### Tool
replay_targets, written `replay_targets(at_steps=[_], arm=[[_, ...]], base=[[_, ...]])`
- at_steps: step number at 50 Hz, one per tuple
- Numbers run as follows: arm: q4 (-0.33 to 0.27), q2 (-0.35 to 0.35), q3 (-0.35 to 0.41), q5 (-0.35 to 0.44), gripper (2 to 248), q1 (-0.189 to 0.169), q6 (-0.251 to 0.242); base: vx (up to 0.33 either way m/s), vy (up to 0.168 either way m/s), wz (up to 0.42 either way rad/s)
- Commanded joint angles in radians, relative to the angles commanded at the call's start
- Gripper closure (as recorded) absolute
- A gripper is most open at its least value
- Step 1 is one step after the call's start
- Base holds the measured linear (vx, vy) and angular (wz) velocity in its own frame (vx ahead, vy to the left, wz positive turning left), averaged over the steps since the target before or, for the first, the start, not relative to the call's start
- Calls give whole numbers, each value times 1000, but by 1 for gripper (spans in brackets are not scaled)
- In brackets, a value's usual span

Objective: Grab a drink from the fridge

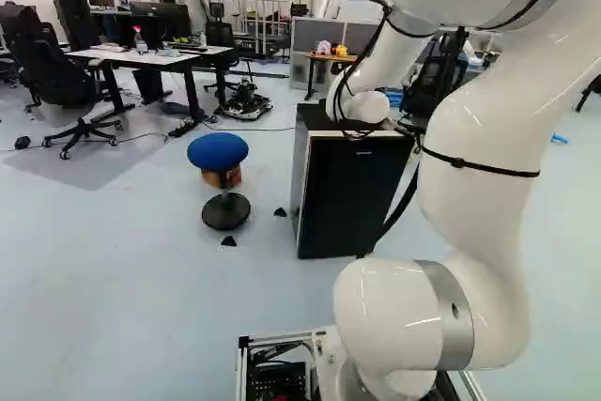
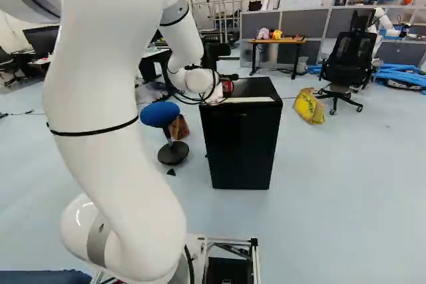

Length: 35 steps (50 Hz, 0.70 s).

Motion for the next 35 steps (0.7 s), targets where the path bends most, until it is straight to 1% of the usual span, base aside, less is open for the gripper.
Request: replay_targets(at_steps=[14, 35], arm=[[0, -50, -42, 0, 3, 1, 0], [0, -138, -99, 0, 3, -9, 0]], base=[[0, 0, 0], [0, 0, 0]])
